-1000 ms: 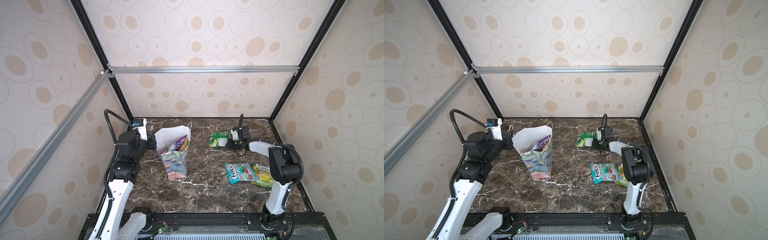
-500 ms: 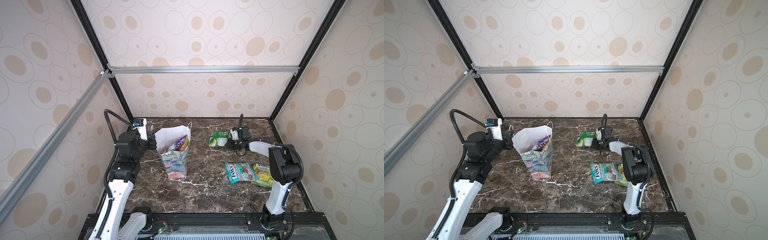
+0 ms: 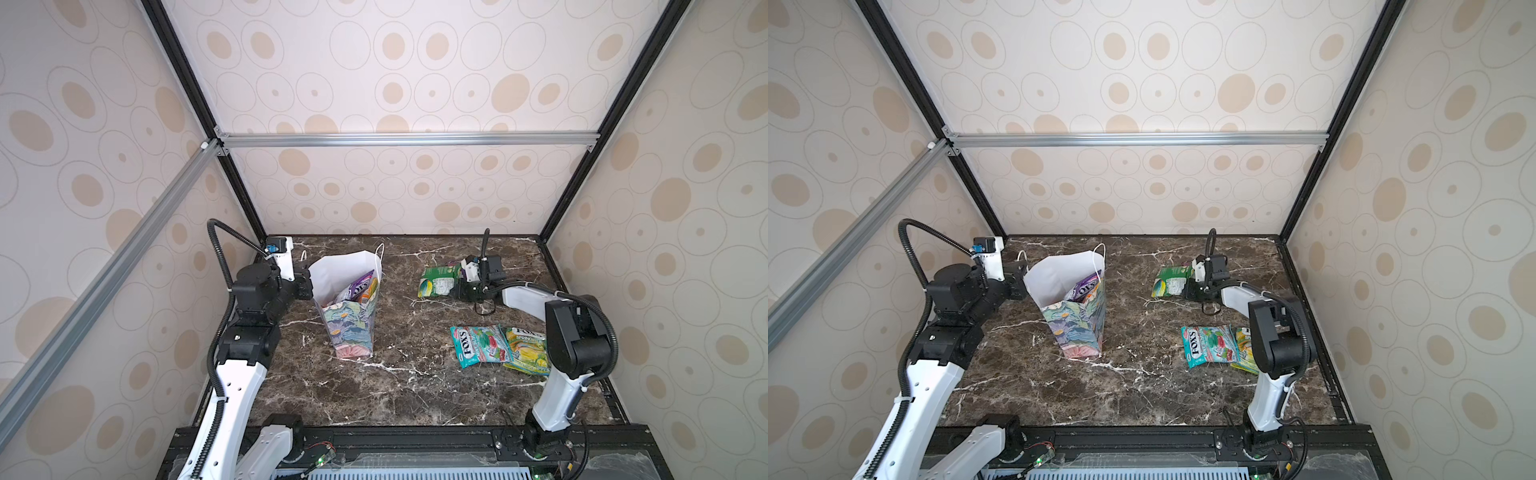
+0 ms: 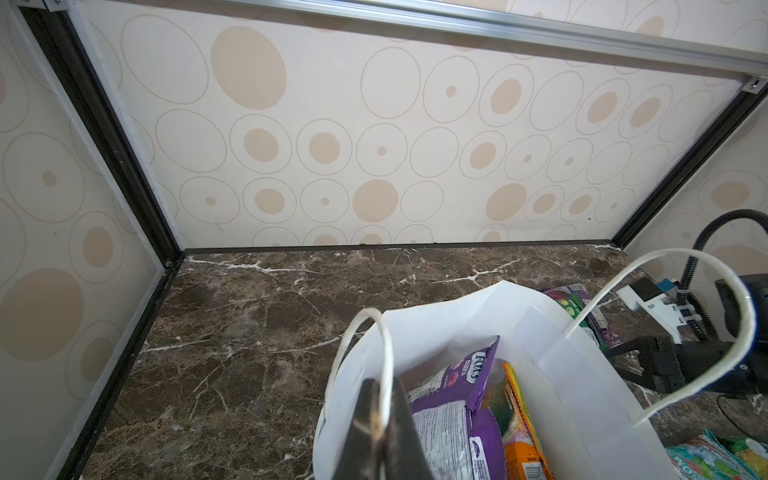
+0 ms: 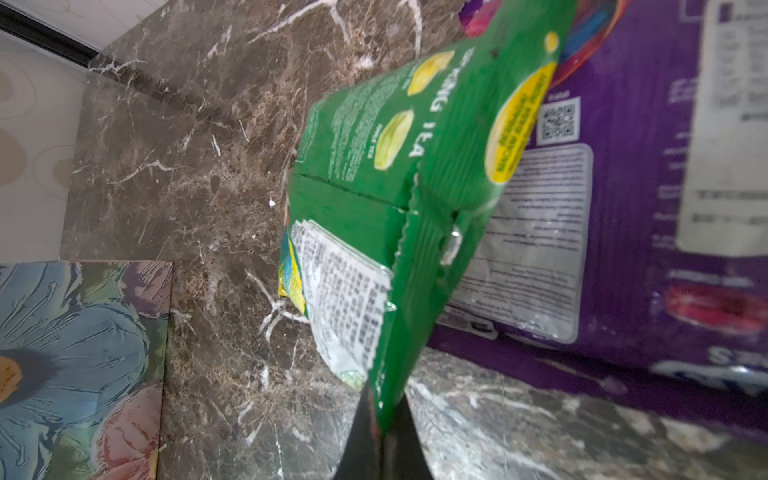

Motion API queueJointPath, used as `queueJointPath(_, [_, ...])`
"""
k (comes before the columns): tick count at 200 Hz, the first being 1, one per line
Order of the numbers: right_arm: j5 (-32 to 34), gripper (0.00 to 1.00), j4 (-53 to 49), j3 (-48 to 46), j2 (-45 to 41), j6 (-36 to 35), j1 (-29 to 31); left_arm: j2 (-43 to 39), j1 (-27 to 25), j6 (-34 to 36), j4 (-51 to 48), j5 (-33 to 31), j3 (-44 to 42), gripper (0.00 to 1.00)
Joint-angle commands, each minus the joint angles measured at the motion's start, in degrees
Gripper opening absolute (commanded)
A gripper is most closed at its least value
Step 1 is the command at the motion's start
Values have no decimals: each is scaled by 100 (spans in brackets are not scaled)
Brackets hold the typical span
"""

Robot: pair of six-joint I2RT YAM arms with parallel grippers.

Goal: Place the snacks into the paper bag
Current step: 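Lift the green bag off the table with the right gripper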

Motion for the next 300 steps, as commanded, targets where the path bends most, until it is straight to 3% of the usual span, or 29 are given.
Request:
queueJointPath(1, [-57,0,25,-152,-365,-19,-23,-91,26,-13,101,43,37,4])
queueJointPath(119, [-303,0,-104,-467,-1461,-37,100,-110,25,-23,134,-7,17,4])
queueJointPath(148, [-137,0,296,-794,-1966,8,326,-108,24,-23,133,-25,10,3])
queueJointPath(205, [200,0,-37,-757,-2686,-113,725,-141,21,-19,120,-69,16,4])
queueJointPath(300, [358,0,-534,-528,-3033,-331,1158,-112,26,-23,119,-35,21,4])
